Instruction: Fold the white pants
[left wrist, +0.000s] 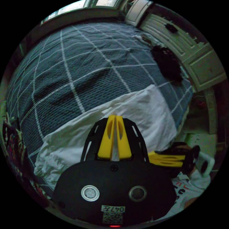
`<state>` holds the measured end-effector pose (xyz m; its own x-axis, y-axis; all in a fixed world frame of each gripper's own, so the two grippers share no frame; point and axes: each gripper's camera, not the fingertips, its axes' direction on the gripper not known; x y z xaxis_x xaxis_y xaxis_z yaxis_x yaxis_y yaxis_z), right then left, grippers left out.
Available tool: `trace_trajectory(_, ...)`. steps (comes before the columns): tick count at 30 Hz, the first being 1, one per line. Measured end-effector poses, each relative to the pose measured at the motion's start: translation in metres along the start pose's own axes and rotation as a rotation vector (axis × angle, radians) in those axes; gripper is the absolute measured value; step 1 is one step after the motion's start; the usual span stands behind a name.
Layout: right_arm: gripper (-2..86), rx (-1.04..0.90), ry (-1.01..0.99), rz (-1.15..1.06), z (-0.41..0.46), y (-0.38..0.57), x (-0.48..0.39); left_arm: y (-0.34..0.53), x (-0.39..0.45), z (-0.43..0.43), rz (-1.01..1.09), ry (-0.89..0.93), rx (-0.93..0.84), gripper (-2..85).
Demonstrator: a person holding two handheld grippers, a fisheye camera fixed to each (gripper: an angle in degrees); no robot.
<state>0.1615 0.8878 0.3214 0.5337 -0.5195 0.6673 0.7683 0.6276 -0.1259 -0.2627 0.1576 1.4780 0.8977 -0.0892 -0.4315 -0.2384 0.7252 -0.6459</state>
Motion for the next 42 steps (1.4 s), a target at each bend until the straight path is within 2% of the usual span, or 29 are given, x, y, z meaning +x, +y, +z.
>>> trace_trajectory(2, -0.4, -0.09, 0.017, -0.104, 0.038, -0.017, -0.035, 0.018, -0.02, 0.008, -0.045, -0.025, 0.0, -0.7)
trace_trajectory(4, -0.4, -0.141, 0.034, -0.178, 0.062, -0.027, -0.064, 0.039, -0.041, 0.009, -0.096, 0.062, 0.044, -0.8)
trace_trajectory(7, -0.5, -0.076, 0.189, -0.318, 0.069, -0.038, -0.113, 0.075, -0.07, 0.0, -0.154, 0.1, 0.092, -0.8)
trace_trajectory(8, -0.5, -0.019, 0.164, -0.359, 0.064, -0.041, -0.126, 0.089, -0.078, -0.005, -0.156, 0.069, 0.101, -0.9)
trace_trajectory(11, -0.5, 0.092, 0.137, -0.351, 0.053, -0.048, -0.135, 0.121, -0.09, -0.019, -0.124, 0.025, 0.12, -0.9)
trace_trajectory(14, -0.4, 0.126, 0.209, -0.205, 0.059, -0.062, -0.107, 0.149, -0.083, -0.024, -0.003, 0.176, 0.192, -1.0)
trace_trajectory(16, -0.4, 0.051, 0.191, -0.173, 0.081, -0.071, -0.095, 0.159, -0.079, -0.015, 0.023, 0.165, 0.188, -0.9)
trace_trajectory(18, -0.4, -0.045, 0.142, -0.196, 0.111, -0.078, -0.098, 0.172, -0.088, 0.014, -0.042, 0.044, 0.073, -0.8)
trace_trajectory(19, -0.3, -0.097, 0.09, -0.232, 0.131, -0.081, -0.107, 0.177, -0.092, 0.02, -0.061, 0.043, 0.046, -0.7)
trace_trajectory(21, -0.2, -0.145, 0.121, -0.29, 0.149, -0.086, -0.122, 0.213, -0.108, 0.015, -0.114, 0.147, 0.083, -0.2)
trace_trajectory(23, 0.5, -0.057, 0.203, -0.307, 0.139, -0.096, -0.125, 0.255, -0.115, -0.012, -0.122, 0.191, 0.153, 1.1)
trace_trajectory(26, 2.1, 0.139, 0.236, -0.26, 0.115, -0.104, -0.114, 0.355, -0.128, -0.062, -0.189, 0.058, 0.261, 5.9)
trace_trajectory(28, 3.9, 0.203, 0.196, -0.244, 0.113, -0.111, -0.11, 0.425, -0.139, -0.083, -0.275, -0.058, 0.334, 7.6)
trace_trajectory(30, 6.1, 0.226, 0.139, -0.239, 0.122, -0.124, -0.109, 0.511, -0.161, -0.096, -0.453, -0.168, 0.391, 8.6)
trace_trajectory(32, 8.5, 0.217, 0.087, -0.272, 0.147, -0.15, -0.117, 0.559, -0.177, -0.092, -0.554, -0.176, 0.395, 10.7)
trace_trajectory(35, 9.4, 0.212, 0.0, -0.346, 0.186, -0.195, -0.135, 0.614, -0.205, -0.07, -0.658, -0.041, 0.411, 14.8)
trace_trajectory(38, 9.3, 0.184, -0.068, -0.416, 0.232, -0.249, -0.15, 0.649, -0.223, -0.051, -0.705, 0.097, 0.495, 15.2)
trace_trajectory(42, 8.7, 0.119, -0.148, -0.502, 0.289, -0.31, -0.158, 0.68, -0.228, -0.04, -0.727, 0.099, 0.576, 14.6)
